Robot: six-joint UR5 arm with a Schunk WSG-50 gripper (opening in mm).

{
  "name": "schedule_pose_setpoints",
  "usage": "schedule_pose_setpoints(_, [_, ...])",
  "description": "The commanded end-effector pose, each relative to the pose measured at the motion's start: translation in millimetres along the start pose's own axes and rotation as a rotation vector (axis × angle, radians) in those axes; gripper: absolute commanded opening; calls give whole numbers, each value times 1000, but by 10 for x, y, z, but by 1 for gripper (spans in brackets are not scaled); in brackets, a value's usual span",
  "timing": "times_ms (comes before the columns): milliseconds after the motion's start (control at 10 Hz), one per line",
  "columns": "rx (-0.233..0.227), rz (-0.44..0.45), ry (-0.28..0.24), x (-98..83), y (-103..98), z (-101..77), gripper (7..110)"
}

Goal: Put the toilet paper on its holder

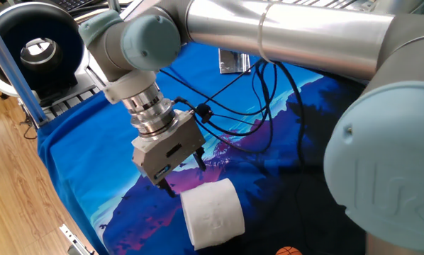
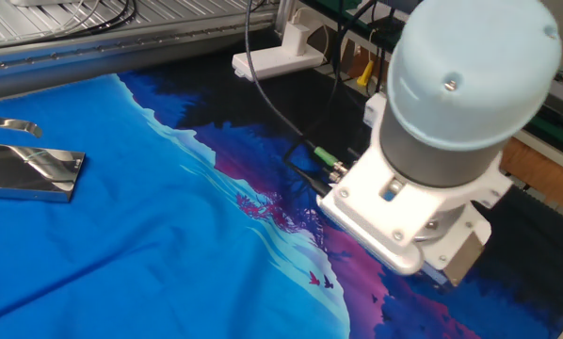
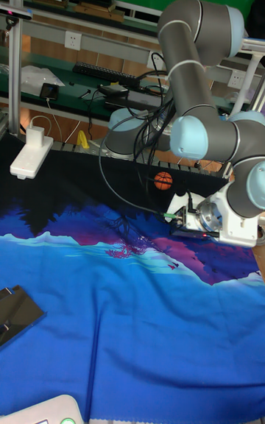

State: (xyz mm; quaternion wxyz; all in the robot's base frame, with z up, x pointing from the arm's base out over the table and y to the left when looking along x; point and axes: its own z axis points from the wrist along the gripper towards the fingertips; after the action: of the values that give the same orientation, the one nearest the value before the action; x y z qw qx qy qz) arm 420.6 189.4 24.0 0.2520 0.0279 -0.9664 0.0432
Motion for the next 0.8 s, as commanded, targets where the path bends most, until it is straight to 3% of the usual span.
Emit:
schedule_pose_setpoints(0, [10,-20,-11,54,-164,152,88])
schedule_pose_setpoints(700, [-57,-39,23,181,26,250,88])
